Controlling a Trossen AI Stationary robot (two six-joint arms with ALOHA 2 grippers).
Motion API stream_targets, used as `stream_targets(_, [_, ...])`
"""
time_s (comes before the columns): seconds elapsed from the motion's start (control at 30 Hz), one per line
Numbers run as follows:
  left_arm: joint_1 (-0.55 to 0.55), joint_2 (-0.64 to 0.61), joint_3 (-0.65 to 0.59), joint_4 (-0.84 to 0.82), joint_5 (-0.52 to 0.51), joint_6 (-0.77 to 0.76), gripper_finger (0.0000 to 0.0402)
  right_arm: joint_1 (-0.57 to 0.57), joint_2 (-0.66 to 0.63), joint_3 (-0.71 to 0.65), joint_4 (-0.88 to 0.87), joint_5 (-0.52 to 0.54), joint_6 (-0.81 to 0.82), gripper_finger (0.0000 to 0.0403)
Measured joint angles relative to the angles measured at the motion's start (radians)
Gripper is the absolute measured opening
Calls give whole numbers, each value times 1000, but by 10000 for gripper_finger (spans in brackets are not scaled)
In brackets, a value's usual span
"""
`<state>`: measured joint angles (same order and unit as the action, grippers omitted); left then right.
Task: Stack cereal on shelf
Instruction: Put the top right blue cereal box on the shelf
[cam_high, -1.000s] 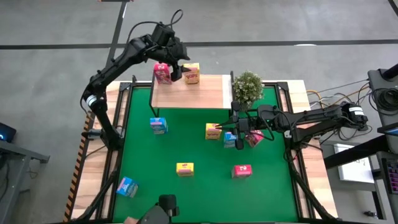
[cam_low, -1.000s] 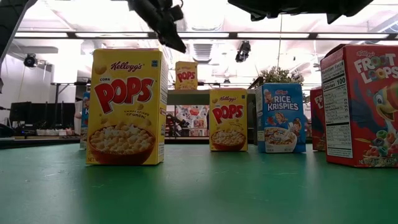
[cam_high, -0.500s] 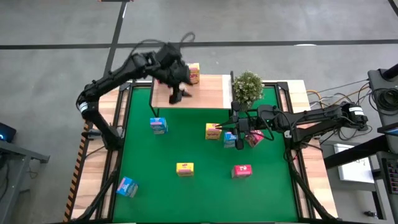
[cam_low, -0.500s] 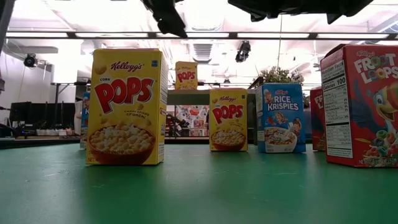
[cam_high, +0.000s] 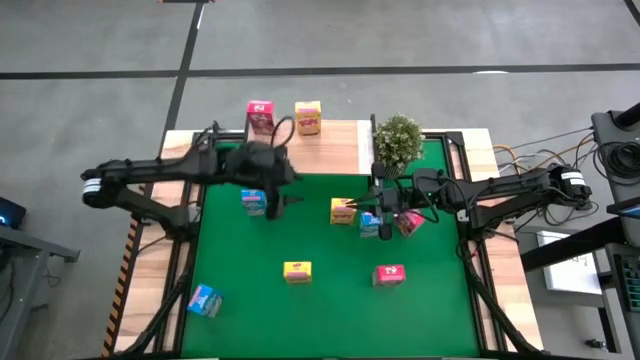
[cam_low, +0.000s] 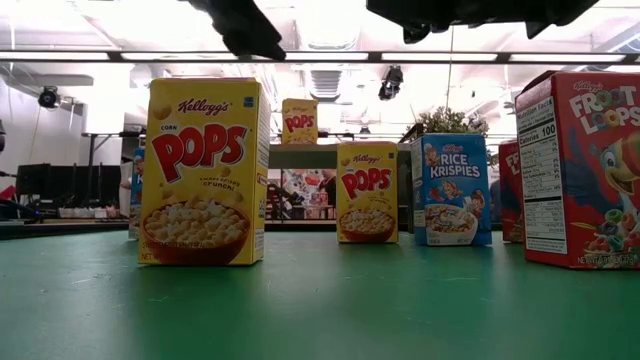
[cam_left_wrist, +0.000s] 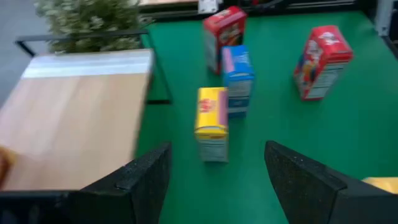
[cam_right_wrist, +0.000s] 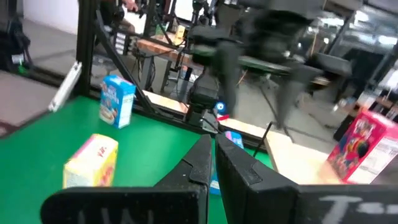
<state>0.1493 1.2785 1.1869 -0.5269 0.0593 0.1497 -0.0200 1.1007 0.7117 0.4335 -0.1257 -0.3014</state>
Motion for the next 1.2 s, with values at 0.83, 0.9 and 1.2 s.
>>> stream_targets(0.83, [-238, -198, -437, 382, -130, -197, 239, 6, 93, 443, -1278, 100, 511, 29])
stream_targets(0.9, [-238, -197, -437, 378, -130, -198, 239, 20, 108, 457, -1306, 100, 512, 52])
stream_targets(1.2, [-239, -199, -414, 387, -129, -201, 239, 68, 193, 446, -1321, 151, 469, 209])
